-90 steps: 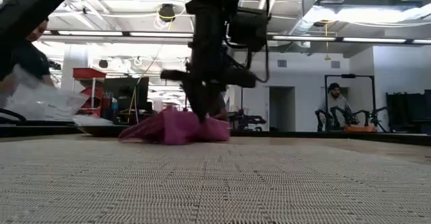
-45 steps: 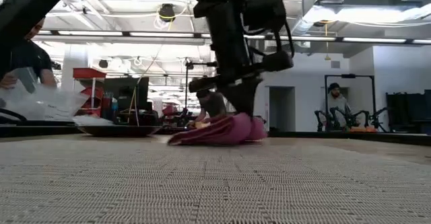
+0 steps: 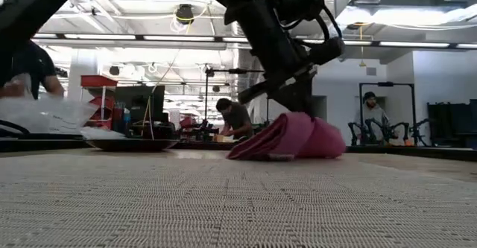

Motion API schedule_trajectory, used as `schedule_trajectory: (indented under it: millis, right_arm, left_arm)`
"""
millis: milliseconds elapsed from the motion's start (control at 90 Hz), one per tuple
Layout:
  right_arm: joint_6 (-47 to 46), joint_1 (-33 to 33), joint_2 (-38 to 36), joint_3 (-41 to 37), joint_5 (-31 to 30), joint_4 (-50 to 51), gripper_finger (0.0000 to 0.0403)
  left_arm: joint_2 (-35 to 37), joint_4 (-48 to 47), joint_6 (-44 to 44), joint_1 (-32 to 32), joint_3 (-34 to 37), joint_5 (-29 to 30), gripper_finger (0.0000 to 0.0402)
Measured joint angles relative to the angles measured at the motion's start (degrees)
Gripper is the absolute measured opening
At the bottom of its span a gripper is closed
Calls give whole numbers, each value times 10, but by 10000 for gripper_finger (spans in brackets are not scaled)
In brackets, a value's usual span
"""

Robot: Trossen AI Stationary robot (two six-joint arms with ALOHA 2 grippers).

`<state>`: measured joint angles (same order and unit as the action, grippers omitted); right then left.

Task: Set table place
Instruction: Fold the pink table towel, then put the pink table napkin on the gray table mat

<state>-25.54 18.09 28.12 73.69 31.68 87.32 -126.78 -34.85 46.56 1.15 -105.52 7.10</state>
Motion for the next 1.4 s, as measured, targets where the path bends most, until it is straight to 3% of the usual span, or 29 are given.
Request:
schedule_trajectory:
  millis: [200,333,489,644,722,789,911,1122,1267,1400]
  right_arm:
    - [0,0,0,0,0,0,186]
    - [2,0,2,-13,-23,-3,187]
    - [-6,0,23,-106,-82,-26,180]
    - [13,-2,36,-212,-92,-151,169]
    - [30,-2,39,-250,-109,-211,162]
    - [39,-1,44,-277,-123,-252,157]
    - [40,3,68,-313,-134,-317,153]
    - [79,4,141,-330,-131,-338,155]
    - [94,4,153,-330,-97,-312,153]
    - [113,4,137,-306,-96,-250,152]
  left_arm:
    - [0,42,-13,-3,0,-70,69]
    - [0,92,6,-13,0,-78,88]
    - [1,104,70,-12,0,-93,93]
    - [37,100,86,-1,0,-107,83]
    - [76,81,17,0,-2,-85,73]
    - [98,32,-21,0,-3,-23,65]
    - [95,-37,11,1,0,65,53]
    - [58,-1,12,-5,-1,47,50]
    - [49,-5,-16,-7,0,-22,50]
    - [48,-52,-19,-22,0,10,47]
